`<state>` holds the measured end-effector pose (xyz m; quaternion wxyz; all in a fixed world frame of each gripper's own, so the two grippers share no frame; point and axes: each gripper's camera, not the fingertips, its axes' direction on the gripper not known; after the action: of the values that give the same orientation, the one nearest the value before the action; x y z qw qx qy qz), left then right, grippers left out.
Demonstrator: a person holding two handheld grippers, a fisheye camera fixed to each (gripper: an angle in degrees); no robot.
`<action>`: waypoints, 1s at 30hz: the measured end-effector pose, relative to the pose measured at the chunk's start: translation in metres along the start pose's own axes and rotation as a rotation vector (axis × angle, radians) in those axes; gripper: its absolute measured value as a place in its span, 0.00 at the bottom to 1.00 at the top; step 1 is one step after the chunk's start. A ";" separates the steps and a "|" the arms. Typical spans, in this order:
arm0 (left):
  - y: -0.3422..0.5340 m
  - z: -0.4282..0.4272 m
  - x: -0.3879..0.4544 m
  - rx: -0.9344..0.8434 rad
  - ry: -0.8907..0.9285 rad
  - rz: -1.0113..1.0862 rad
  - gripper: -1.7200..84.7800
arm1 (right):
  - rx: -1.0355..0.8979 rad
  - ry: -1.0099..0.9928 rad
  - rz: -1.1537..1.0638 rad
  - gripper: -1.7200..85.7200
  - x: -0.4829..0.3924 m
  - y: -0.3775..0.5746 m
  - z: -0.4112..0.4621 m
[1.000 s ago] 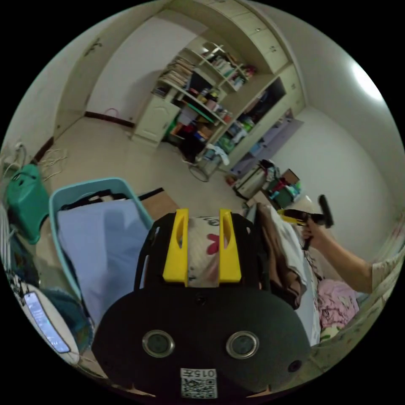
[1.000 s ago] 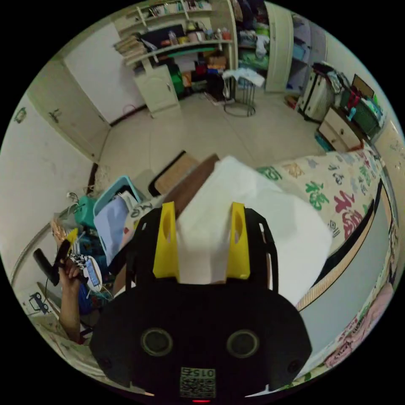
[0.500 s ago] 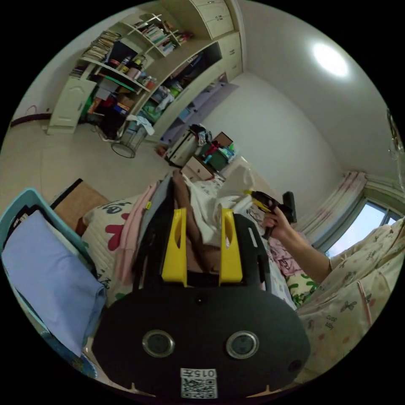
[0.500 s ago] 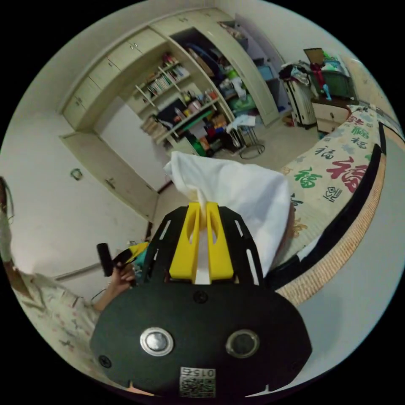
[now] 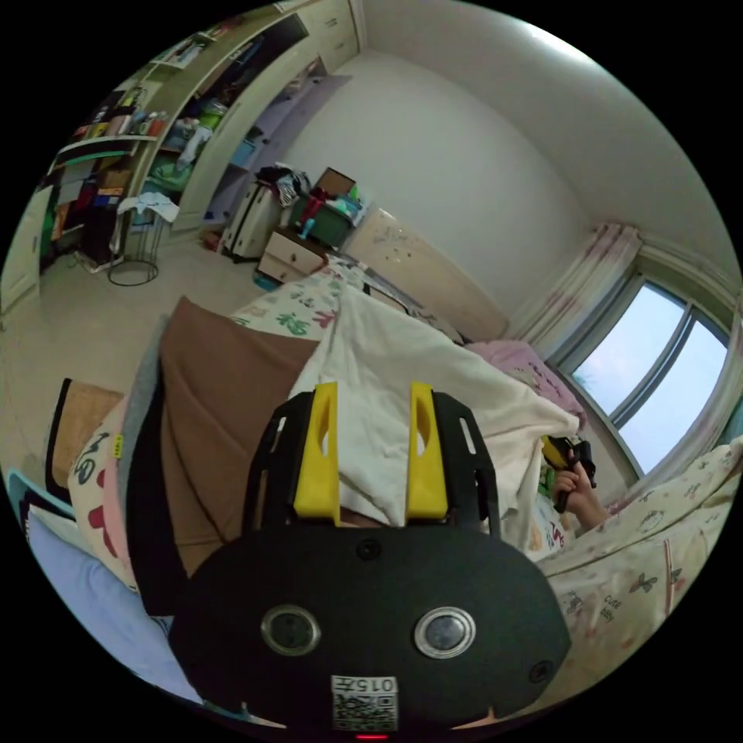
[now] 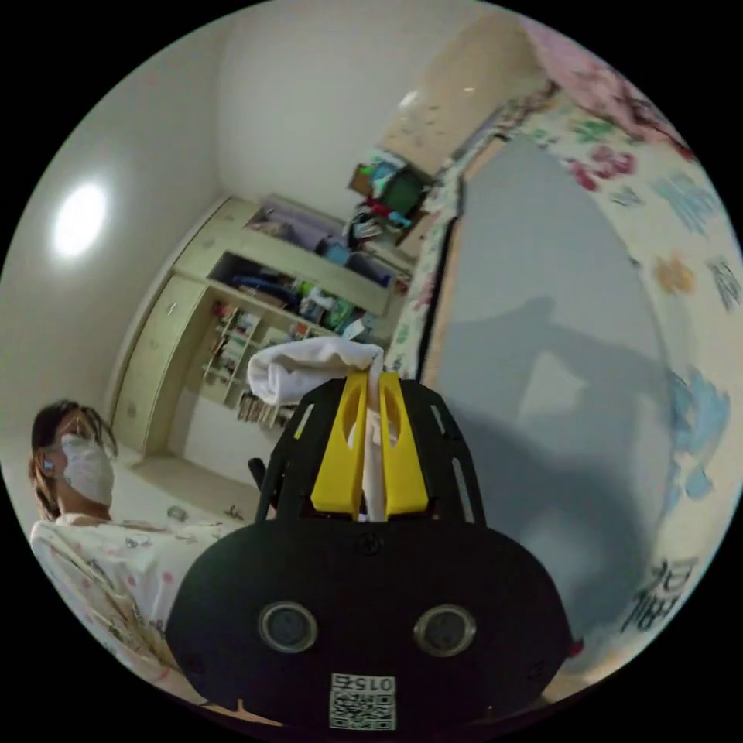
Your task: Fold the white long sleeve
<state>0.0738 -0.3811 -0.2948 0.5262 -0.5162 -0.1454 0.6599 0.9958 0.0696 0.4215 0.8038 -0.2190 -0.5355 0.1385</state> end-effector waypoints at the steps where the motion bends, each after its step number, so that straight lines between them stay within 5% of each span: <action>1: -0.005 0.009 0.004 -0.020 0.006 0.005 0.17 | 0.032 0.069 0.098 0.04 0.010 -0.007 -0.020; 4: -0.029 0.059 0.027 -0.131 0.042 0.026 0.17 | 0.176 0.225 0.325 0.05 0.019 -0.018 -0.062; 11: -0.079 0.178 0.100 -0.455 0.010 0.199 0.18 | 0.079 0.516 0.328 0.17 -0.082 -0.054 -0.051; 21: -0.129 0.345 0.152 -0.890 -0.220 0.356 0.18 | 0.119 0.572 0.266 0.17 -0.198 -0.159 0.001; 30: -0.144 0.329 0.169 -0.824 -0.218 0.244 0.11 | -0.041 0.523 0.223 0.08 -0.270 -0.271 0.079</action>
<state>-0.1075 -0.0650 -0.1382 0.1762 -0.6236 -0.3890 0.6548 0.8146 -0.2719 0.3675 0.8899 -0.3209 -0.2852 0.1542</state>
